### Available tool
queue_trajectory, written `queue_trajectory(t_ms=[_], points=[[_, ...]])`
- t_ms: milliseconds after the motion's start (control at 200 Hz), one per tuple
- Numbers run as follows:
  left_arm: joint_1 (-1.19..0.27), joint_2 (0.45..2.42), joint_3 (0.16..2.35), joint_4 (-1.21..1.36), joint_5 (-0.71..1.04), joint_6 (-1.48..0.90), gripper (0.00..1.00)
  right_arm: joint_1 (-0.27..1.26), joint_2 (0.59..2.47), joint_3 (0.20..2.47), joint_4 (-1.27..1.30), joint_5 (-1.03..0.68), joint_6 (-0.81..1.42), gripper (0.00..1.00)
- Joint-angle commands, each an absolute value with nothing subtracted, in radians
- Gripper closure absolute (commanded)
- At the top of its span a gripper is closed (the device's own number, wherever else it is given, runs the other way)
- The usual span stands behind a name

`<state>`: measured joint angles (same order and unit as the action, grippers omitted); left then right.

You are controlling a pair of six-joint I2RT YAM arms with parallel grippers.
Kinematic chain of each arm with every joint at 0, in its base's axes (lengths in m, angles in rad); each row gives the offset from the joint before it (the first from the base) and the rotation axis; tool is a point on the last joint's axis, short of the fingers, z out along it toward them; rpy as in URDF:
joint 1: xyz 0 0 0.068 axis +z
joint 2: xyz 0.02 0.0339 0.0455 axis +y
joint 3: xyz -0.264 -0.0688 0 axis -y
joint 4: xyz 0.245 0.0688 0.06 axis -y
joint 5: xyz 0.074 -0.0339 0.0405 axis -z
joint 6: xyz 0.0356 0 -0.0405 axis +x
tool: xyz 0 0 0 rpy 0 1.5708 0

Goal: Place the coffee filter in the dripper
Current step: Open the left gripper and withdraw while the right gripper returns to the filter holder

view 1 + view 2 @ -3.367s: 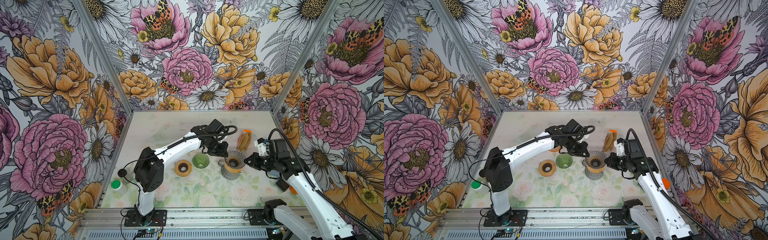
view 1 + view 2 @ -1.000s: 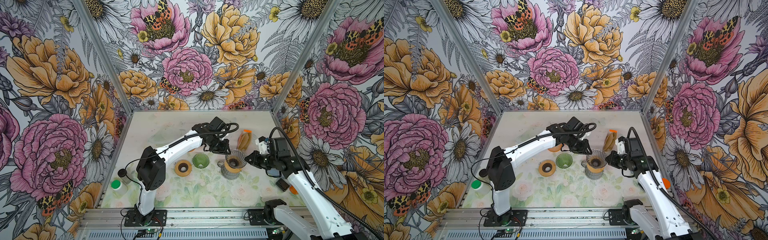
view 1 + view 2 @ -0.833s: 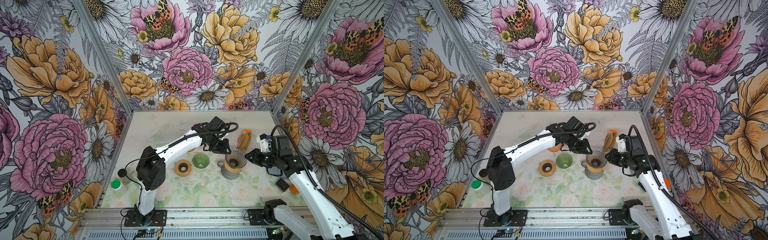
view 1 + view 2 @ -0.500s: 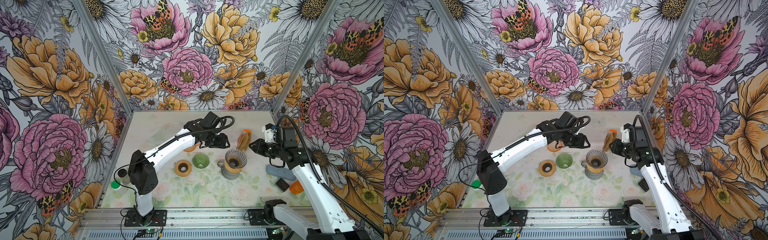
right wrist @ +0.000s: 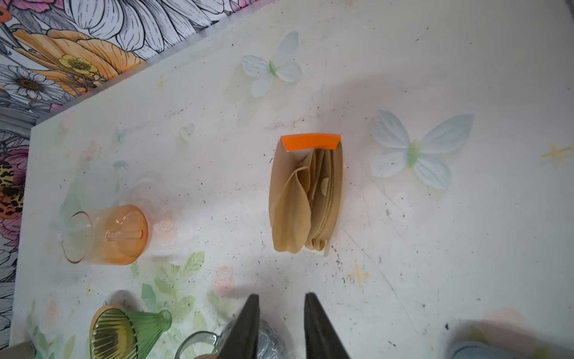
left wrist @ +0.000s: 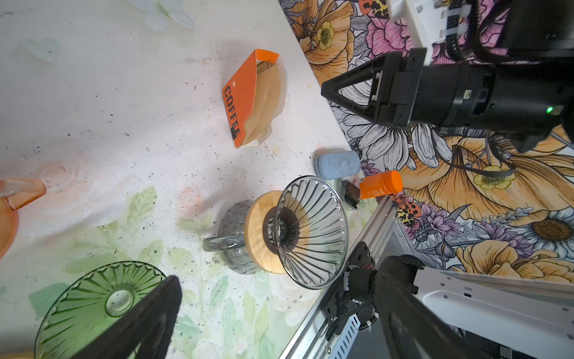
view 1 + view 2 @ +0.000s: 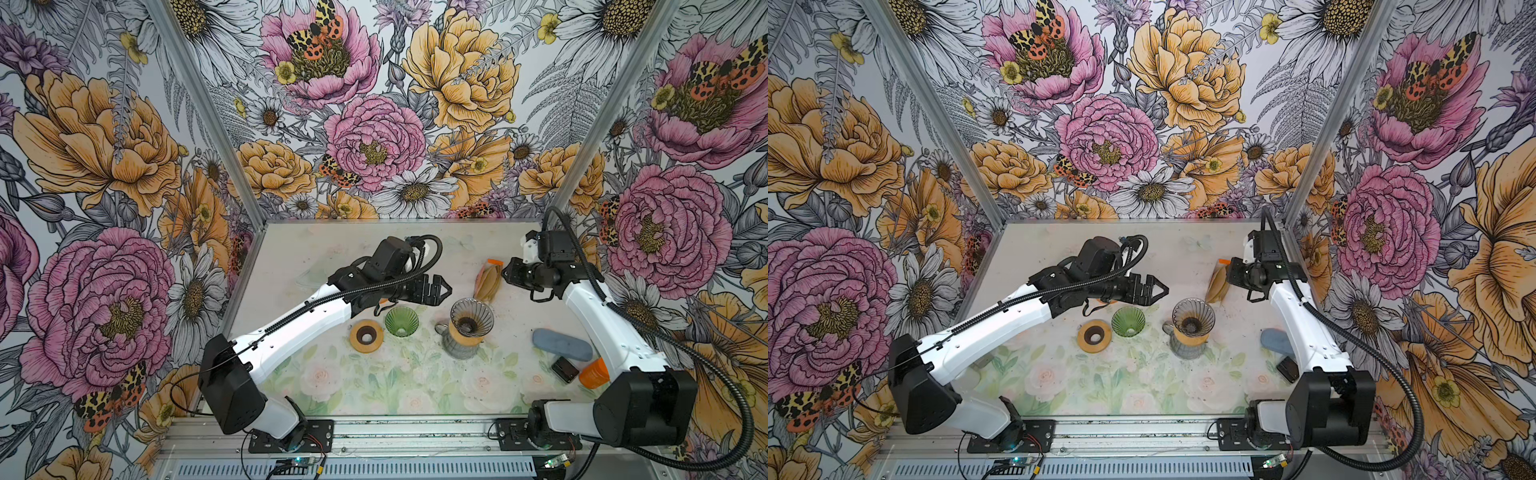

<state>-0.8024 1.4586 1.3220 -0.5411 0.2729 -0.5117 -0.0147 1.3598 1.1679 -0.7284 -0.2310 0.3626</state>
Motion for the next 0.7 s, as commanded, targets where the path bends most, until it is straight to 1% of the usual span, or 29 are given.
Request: queue_trajectory(t_ms=[0, 330, 695], points=[[-0.785, 1.407, 1.269, -0.389, 0.265, -0.552, 0.01, -0.028, 1.395, 1.178, -0.62, -0.21, 0.335, 0.72], [-0.774, 1.327, 1.16, -0.241, 0.303, -0.544, 0.01, -0.033, 1.474, 1.194, -0.594, -0.21, 0.293, 0.75], [-0.779, 1.351, 1.179, -0.254, 0.282, -0.55, 0.01, -0.033, 1.538, 1.184, -0.55, -0.23, 0.305, 0.75]])
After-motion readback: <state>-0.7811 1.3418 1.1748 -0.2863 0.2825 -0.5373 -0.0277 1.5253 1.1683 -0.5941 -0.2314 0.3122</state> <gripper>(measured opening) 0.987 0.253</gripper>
